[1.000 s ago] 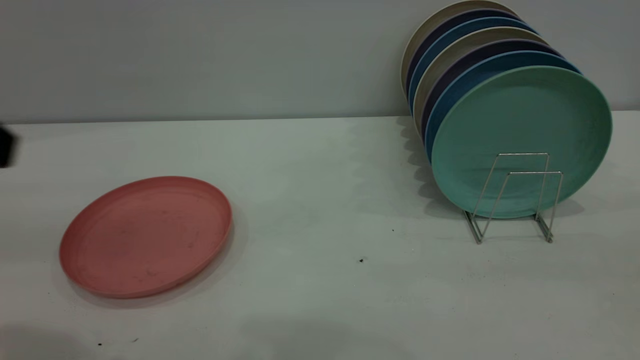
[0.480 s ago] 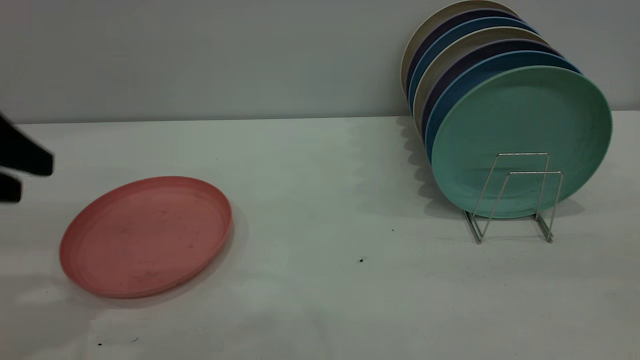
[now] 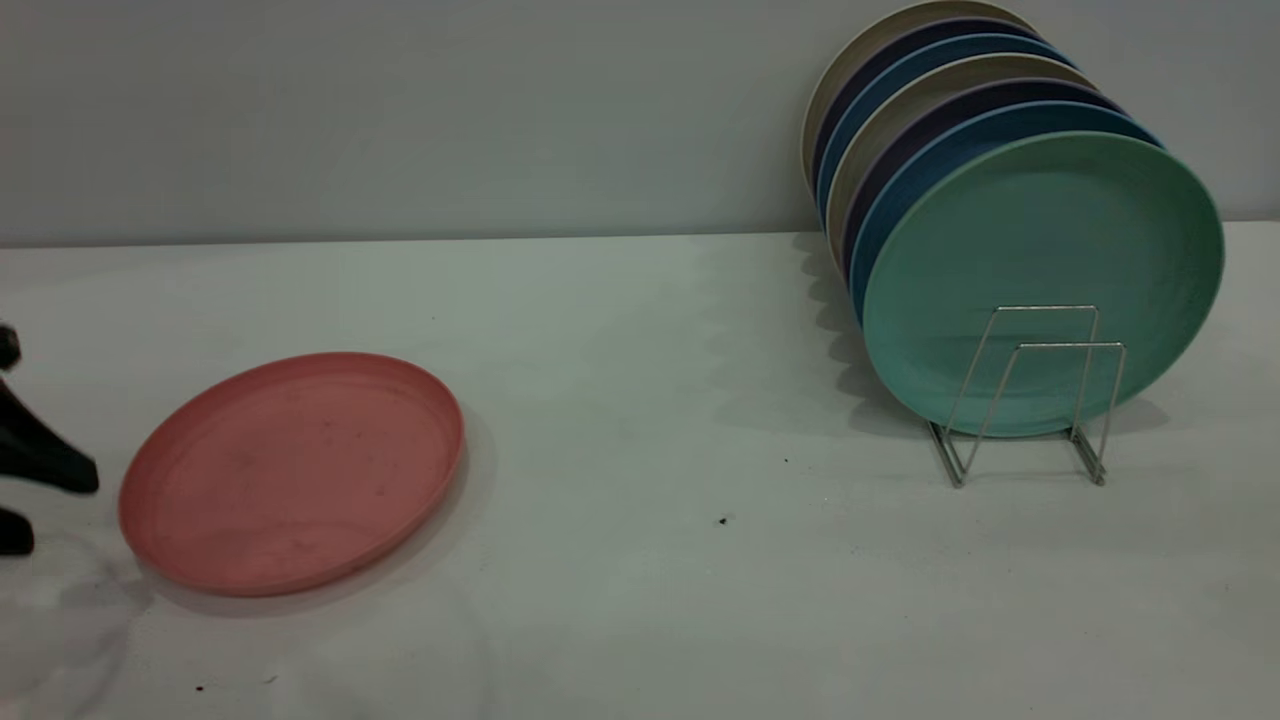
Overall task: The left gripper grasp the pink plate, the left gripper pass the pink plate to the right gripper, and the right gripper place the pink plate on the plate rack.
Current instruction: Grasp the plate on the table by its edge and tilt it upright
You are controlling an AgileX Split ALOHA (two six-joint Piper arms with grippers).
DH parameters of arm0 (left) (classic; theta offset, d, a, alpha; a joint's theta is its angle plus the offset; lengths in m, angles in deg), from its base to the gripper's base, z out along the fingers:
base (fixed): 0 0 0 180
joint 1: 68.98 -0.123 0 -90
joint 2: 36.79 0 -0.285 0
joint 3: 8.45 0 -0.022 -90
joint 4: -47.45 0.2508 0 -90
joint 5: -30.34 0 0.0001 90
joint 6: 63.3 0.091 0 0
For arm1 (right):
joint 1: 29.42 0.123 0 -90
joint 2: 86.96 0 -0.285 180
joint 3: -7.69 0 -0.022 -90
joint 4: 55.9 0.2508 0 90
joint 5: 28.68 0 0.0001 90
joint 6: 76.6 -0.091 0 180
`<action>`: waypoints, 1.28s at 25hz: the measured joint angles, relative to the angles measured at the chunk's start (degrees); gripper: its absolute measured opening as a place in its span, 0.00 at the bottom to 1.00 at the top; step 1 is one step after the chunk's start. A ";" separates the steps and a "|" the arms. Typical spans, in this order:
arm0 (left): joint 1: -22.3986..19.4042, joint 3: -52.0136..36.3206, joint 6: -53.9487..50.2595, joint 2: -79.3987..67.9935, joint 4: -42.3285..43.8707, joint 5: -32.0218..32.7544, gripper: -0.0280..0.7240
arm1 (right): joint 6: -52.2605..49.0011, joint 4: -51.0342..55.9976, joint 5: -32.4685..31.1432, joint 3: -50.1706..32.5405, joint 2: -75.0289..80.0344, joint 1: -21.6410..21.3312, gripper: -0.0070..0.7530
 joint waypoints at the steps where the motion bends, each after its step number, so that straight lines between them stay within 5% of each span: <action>1: 0.00 0.02 1.30 -0.97 -1.26 -0.17 0.68 | 0.00 0.00 0.12 0.00 0.00 0.00 0.67; 9: 0.00 0.14 17.17 -9.08 -19.10 0.65 0.68 | 0.02 0.00 0.58 0.00 0.00 0.00 0.67; 25: 0.00 5.63 22.43 -17.56 -20.94 4.76 0.68 | 0.02 0.00 1.14 0.00 0.05 0.00 0.67; 32: 0.00 6.59 24.17 -19.01 -21.02 6.49 0.45 | 0.08 0.00 1.59 0.00 0.05 0.00 0.67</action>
